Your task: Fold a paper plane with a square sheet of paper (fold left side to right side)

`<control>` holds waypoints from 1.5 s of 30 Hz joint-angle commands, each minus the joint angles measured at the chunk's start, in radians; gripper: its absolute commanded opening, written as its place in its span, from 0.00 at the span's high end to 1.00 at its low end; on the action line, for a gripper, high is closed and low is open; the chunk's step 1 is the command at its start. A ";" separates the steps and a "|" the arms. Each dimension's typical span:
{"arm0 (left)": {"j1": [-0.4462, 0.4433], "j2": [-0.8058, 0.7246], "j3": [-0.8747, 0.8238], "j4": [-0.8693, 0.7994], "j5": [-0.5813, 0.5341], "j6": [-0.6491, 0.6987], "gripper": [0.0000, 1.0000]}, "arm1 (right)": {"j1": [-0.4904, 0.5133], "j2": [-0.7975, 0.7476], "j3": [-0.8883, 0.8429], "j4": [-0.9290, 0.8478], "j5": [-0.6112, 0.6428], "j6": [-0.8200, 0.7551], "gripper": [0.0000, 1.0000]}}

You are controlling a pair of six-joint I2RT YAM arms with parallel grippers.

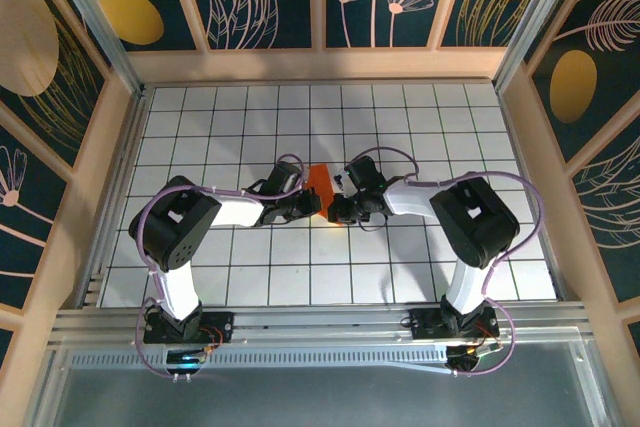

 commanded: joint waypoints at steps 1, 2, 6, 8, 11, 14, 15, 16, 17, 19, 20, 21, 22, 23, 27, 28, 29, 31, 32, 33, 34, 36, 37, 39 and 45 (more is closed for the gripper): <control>0.003 0.027 -0.015 -0.051 -0.027 -0.004 1.00 | 0.007 0.019 0.032 0.029 -0.007 0.018 1.00; 0.002 0.026 -0.015 -0.051 -0.027 -0.003 1.00 | 0.007 0.020 0.034 0.031 -0.009 0.019 1.00; 0.002 0.027 -0.015 -0.052 -0.027 -0.005 1.00 | 0.008 0.031 0.046 0.035 -0.014 0.019 1.00; 0.002 0.027 -0.015 -0.052 -0.027 -0.003 1.00 | 0.008 0.032 0.050 0.037 -0.012 0.019 1.00; 0.002 0.027 -0.016 -0.052 -0.026 -0.003 1.00 | 0.009 0.038 0.055 0.039 -0.013 0.022 1.00; 0.002 0.029 -0.016 -0.051 -0.028 -0.005 1.00 | 0.009 0.048 0.056 0.041 -0.013 0.021 1.00; 0.002 0.028 -0.018 -0.051 -0.028 -0.004 1.00 | 0.008 0.049 0.055 0.040 -0.013 0.022 1.00; 0.002 0.028 -0.018 -0.052 -0.028 -0.003 1.00 | 0.010 0.053 0.053 0.041 -0.013 0.022 1.00; 0.002 0.029 -0.018 -0.051 -0.029 -0.005 1.00 | 0.009 0.054 0.051 0.037 -0.011 0.021 1.00; 0.002 0.028 -0.018 -0.053 -0.032 -0.005 1.00 | 0.010 0.056 0.046 0.026 -0.007 0.017 1.00; 0.002 0.029 -0.018 -0.054 -0.033 -0.006 1.00 | 0.010 0.055 0.043 0.018 -0.002 0.014 1.00; 0.003 0.031 -0.018 -0.056 -0.034 -0.006 1.00 | 0.011 0.052 0.038 0.010 0.005 0.011 1.00; 0.002 0.029 -0.018 -0.057 -0.035 -0.005 1.00 | 0.011 0.050 0.032 0.000 0.010 0.008 1.00; 0.001 0.028 -0.018 -0.059 -0.037 -0.004 1.00 | 0.009 0.044 0.026 -0.011 0.017 0.003 1.00; 0.002 0.028 -0.015 -0.070 -0.048 -0.003 1.00 | 0.012 0.018 0.001 -0.046 0.031 -0.005 1.00; 0.003 0.030 -0.016 -0.073 -0.050 -0.003 1.00 | 0.010 0.011 -0.006 -0.053 0.033 -0.008 1.00; 0.002 0.030 -0.016 -0.076 -0.052 -0.003 1.00 | 0.010 0.005 -0.013 -0.062 0.036 -0.011 1.00; 0.002 0.030 -0.014 -0.080 -0.056 -0.002 1.00 | 0.010 -0.007 -0.029 -0.078 0.045 -0.016 1.00; 0.003 0.031 -0.015 -0.081 -0.058 -0.004 1.00 | 0.010 -0.014 -0.037 -0.085 0.053 -0.018 1.00; 0.002 0.032 -0.015 -0.084 -0.060 -0.004 1.00 | 0.009 -0.020 -0.048 -0.089 0.058 -0.017 1.00; 0.003 0.032 -0.017 -0.084 -0.061 -0.004 1.00 | 0.007 -0.028 -0.058 -0.091 0.062 -0.017 1.00; 0.003 0.033 -0.015 -0.086 -0.063 -0.003 1.00 | 0.003 -0.043 -0.079 -0.090 0.064 -0.014 1.00; 0.002 0.033 -0.015 -0.087 -0.063 -0.004 1.00 | 0.002 -0.049 -0.086 -0.091 0.065 -0.013 1.00; 0.002 0.032 -0.015 -0.088 -0.064 -0.004 1.00 | -0.002 -0.060 -0.104 -0.091 0.068 -0.011 1.00; 0.002 0.023 -0.015 -0.090 -0.065 -0.002 1.00 | -0.011 -0.089 -0.150 -0.089 0.073 -0.007 1.00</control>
